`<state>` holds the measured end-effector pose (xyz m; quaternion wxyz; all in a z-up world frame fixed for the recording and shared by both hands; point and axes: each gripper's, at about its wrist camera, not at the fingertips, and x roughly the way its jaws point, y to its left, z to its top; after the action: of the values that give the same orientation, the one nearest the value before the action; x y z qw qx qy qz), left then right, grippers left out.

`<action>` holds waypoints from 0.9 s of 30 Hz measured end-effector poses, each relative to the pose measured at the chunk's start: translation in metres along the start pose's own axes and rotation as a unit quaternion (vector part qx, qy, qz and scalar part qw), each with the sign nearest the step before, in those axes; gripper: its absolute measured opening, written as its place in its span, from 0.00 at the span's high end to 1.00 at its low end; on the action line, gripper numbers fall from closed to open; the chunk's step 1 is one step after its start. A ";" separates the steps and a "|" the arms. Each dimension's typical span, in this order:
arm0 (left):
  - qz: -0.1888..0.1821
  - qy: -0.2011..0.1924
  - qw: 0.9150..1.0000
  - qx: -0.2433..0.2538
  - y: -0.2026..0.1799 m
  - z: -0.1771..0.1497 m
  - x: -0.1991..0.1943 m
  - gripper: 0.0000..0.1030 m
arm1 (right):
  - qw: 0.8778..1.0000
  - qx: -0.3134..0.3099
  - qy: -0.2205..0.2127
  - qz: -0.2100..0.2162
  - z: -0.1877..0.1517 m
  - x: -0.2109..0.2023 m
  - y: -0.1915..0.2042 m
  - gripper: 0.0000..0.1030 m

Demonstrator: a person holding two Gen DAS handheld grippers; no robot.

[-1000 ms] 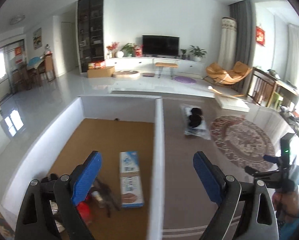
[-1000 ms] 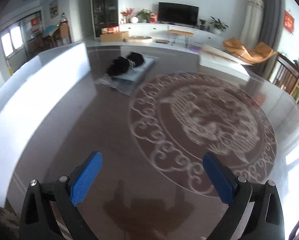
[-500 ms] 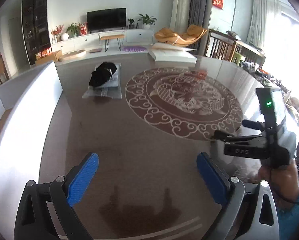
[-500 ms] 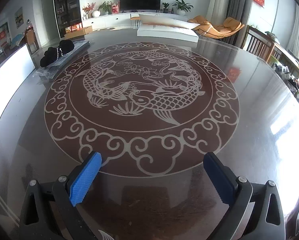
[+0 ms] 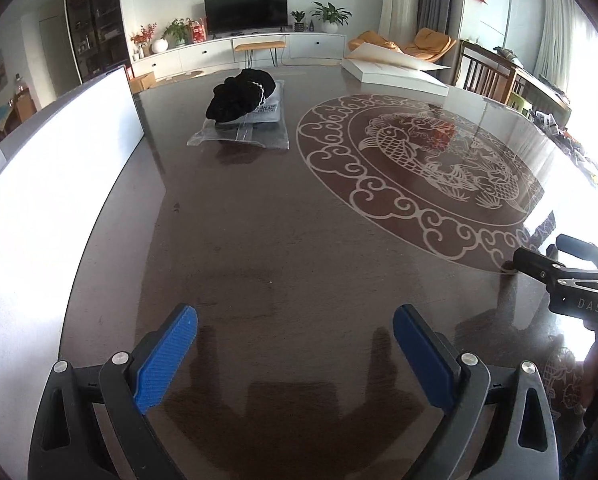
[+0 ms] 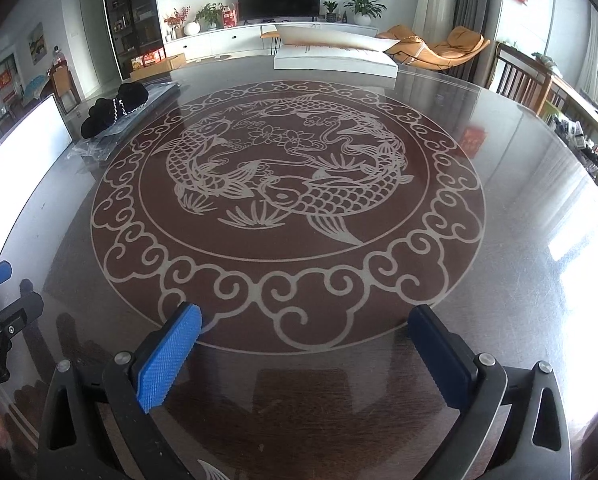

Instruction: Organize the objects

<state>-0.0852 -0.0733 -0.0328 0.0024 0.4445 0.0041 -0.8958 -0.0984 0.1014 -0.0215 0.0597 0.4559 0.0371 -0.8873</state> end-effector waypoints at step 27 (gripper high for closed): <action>0.004 0.014 1.000 0.005 -0.003 0.000 0.005 0.00 | 1.000 0.000 0.000 0.000 0.000 0.000 0.000 0.00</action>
<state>-0.0877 -0.0704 -0.0367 0.0035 0.4569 -0.0018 -0.8895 -0.0983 0.1015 -0.0214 0.0600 0.4560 0.0367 -0.8872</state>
